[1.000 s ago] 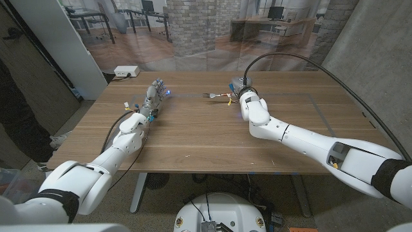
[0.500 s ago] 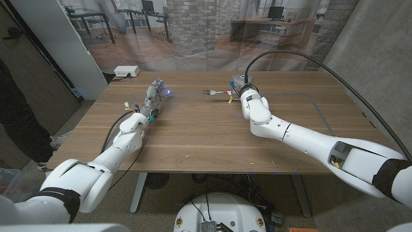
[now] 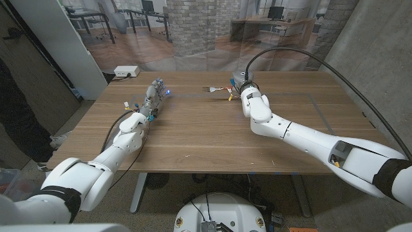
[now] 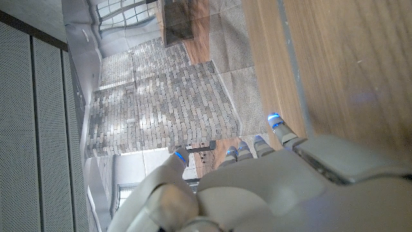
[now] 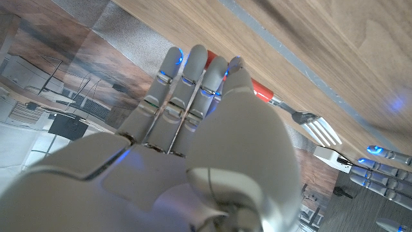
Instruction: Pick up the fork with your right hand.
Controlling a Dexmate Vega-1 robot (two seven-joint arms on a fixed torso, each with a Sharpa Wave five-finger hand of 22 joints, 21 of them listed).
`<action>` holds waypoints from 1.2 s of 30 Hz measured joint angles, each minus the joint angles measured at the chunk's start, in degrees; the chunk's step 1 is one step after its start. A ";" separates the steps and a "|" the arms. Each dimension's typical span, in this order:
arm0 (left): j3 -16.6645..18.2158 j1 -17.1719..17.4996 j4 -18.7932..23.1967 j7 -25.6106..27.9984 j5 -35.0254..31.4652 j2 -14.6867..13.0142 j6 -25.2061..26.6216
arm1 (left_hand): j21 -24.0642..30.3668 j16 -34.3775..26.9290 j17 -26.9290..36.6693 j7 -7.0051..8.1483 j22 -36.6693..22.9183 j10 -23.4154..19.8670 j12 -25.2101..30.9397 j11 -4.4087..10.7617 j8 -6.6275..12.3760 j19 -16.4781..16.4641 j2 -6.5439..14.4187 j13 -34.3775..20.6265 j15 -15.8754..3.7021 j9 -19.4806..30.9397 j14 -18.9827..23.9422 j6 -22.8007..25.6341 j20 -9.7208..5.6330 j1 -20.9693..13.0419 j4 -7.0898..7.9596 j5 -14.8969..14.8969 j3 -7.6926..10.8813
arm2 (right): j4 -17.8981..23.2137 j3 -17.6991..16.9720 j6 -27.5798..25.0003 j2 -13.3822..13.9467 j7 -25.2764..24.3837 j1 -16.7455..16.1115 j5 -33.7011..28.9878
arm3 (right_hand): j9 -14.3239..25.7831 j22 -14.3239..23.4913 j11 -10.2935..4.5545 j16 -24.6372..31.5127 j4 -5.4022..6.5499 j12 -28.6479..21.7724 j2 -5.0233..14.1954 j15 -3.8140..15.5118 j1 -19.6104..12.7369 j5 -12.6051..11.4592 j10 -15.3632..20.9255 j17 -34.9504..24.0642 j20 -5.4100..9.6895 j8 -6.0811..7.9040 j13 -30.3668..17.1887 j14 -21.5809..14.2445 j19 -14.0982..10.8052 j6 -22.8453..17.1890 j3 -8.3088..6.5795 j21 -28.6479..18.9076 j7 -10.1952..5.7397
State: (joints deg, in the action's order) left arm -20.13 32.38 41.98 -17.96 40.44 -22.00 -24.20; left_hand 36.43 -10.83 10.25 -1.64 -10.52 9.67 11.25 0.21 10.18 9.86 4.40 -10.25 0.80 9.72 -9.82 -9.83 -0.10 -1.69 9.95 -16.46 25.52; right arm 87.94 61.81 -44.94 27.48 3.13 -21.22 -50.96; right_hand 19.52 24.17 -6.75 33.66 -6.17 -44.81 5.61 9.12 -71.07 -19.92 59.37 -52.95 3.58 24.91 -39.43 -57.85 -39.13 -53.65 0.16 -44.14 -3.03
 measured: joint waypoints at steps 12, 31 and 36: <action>0.04 -0.06 0.06 -0.11 -0.02 -0.02 -0.10 | 0.00 0.00 0.00 0.00 0.00 0.00 0.00 0.00 0.00 0.00 0.00 0.00 0.00 0.00 0.00 0.00 0.00 0.00 0.07 0.00 -0.42 | 0.60 -0.73 -0.02 0.17 -0.53 -0.05 -0.95 | 0.00 -0.27 0.00 -0.44 0.09 0.00 -0.01 0.21 0.00 0.00 0.00 -0.53 0.21 0.00 0.01 -0.40 0.20 0.00 0.23 -1.00 0.00; 0.20 1.00 2.10 0.16 0.07 -0.93 0.34 | -0.21 0.00 0.00 0.00 0.00 0.00 0.00 0.00 0.00 0.00 0.00 0.00 0.00 0.00 0.00 0.00 0.00 0.00 0.07 0.00 -0.42 | 1.13 -1.97 0.02 0.20 -2.02 -0.08 -2.18 | 0.00 -0.39 0.00 -1.11 0.25 0.00 -0.01 0.30 -0.01 -0.23 -0.01 -1.27 -0.21 0.00 0.02 -0.71 0.61 0.00 0.88 -2.11 0.00; 0.20 1.00 2.10 0.10 0.16 -0.93 0.57 | -0.21 0.00 0.00 0.00 0.00 0.00 0.00 0.00 0.00 0.00 0.00 0.00 0.00 0.00 0.00 0.00 0.00 0.00 0.07 0.00 -0.41 | 1.27 -2.15 0.02 0.18 -2.02 -0.08 -2.18 | 0.00 -0.54 0.00 -1.50 0.17 0.00 0.13 0.51 -0.33 -0.21 -0.01 -1.32 -0.21 0.00 0.02 -0.92 0.61 0.00 1.10 -2.25 0.00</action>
State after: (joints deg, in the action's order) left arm -19.93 33.38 44.08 -17.86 40.59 -22.93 -23.63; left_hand 36.21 -10.83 10.25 -1.64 -10.52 9.67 11.25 0.21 10.18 9.86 4.40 -10.25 0.80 9.72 -9.82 -9.83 -0.10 -1.69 10.02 -16.46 25.11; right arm 89.21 59.67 -44.93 27.66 1.11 -21.30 -53.14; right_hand 19.53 23.63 -6.75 32.16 -6.00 -44.81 5.74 9.63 -71.40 -20.14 59.36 -54.27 3.37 24.91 -39.41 -58.78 -38.51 -53.65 1.26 -46.40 -3.03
